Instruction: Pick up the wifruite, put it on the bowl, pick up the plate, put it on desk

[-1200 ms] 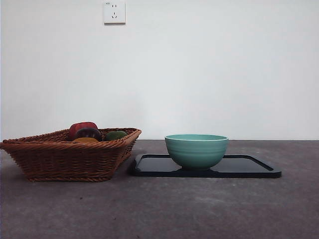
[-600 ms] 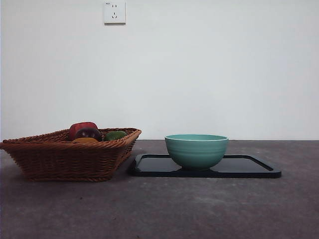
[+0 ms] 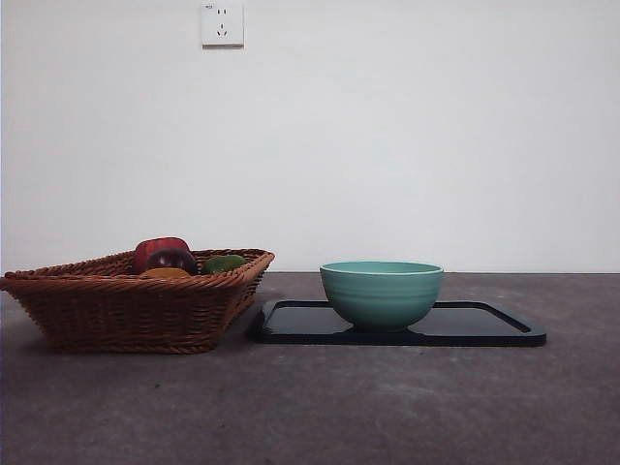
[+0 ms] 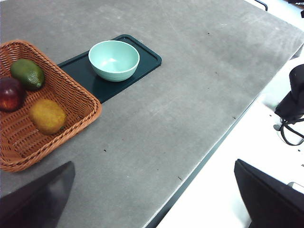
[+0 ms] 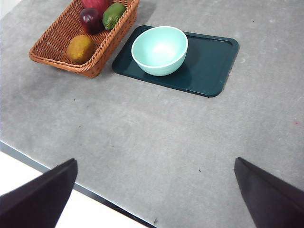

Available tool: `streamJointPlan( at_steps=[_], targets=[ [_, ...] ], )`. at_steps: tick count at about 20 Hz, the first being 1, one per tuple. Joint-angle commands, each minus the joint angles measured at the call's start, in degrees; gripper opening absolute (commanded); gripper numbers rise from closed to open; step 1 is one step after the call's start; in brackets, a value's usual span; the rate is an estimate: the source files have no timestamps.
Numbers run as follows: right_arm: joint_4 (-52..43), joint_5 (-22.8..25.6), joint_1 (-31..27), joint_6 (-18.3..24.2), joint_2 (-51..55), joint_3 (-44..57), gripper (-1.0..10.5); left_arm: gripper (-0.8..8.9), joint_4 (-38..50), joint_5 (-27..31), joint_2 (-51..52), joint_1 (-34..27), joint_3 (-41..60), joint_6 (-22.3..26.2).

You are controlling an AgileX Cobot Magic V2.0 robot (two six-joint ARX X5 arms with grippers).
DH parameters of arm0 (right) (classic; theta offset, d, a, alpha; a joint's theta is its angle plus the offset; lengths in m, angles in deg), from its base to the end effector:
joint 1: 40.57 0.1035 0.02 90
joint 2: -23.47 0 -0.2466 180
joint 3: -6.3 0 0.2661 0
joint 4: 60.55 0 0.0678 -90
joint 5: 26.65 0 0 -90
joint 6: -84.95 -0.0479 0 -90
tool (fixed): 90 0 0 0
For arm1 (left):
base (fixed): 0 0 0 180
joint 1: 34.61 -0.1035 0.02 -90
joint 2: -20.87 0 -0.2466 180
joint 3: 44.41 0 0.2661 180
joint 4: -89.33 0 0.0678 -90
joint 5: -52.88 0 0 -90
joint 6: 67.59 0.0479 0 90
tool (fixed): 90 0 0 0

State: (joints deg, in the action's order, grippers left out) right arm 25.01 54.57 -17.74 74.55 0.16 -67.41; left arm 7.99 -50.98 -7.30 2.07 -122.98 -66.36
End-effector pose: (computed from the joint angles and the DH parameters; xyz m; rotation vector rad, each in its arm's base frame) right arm 0.0500 0.0290 0.3398 0.0953 0.6626 0.4761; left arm 0.0495 -0.0512 0.3662 0.1299 0.5374 -0.8660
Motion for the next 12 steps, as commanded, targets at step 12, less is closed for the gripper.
streamJointPlan(
  at_steps=[12],
  targets=[
    [-6.8, -0.7, 0.3, -5.3, -19.7, -0.5, 5.6, 6.56, 0.7, -0.2, -0.2, 0.5, -0.7, 1.2]
  ],
)
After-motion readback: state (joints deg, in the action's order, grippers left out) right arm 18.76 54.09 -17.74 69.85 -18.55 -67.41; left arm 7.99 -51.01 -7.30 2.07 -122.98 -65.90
